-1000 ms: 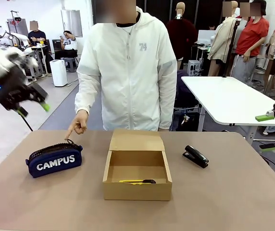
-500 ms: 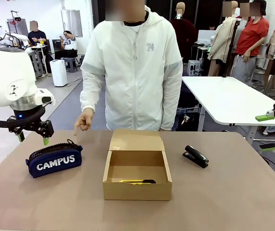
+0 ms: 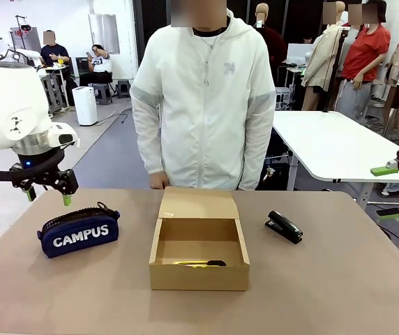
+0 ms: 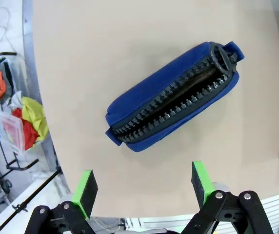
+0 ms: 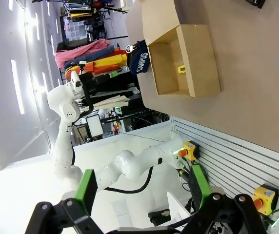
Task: Pack the items into the box.
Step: Pick up the item indicated by the person and place it inside the Mailer Box.
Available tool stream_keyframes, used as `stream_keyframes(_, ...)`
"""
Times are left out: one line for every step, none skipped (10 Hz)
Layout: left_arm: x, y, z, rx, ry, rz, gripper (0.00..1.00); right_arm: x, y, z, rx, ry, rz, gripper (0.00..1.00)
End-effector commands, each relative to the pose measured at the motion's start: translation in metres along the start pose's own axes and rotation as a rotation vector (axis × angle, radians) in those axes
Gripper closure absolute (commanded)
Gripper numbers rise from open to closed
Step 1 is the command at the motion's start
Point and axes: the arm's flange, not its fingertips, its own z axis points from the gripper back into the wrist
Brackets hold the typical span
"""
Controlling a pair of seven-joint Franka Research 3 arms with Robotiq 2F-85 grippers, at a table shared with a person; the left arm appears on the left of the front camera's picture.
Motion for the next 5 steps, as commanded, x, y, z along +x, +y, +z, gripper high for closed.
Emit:
stream_keyframes(0.013,0.0,-0.012,-0.12,0.008,-0.344,0.0,-0.001,0.001,0.003,0.001,0.01,0.013,0.0)
stream_keyframes(0.015,0.004,-0.019,-0.235,0.016,-0.73,0.0,-0.001,0.001,0.003,0.001,0.01,0.013,0.0)
stream_keyframes(0.012,0.008,-0.024,-0.317,-0.065,-1.048,0.0,-0.001,0.001,0.003,0.001,0.01,0.013,0.0)
stream_keyframes(0.011,0.011,-0.029,-0.378,-0.154,-1.264,0.0,-0.001,0.001,0.003,0.001,0.01,0.013,0.0)
stream_keyframes(0.011,0.015,-0.033,-0.384,-0.18,-1.362,0.0,-0.001,0.001,0.003,0.001,0.01,0.013,0.0)
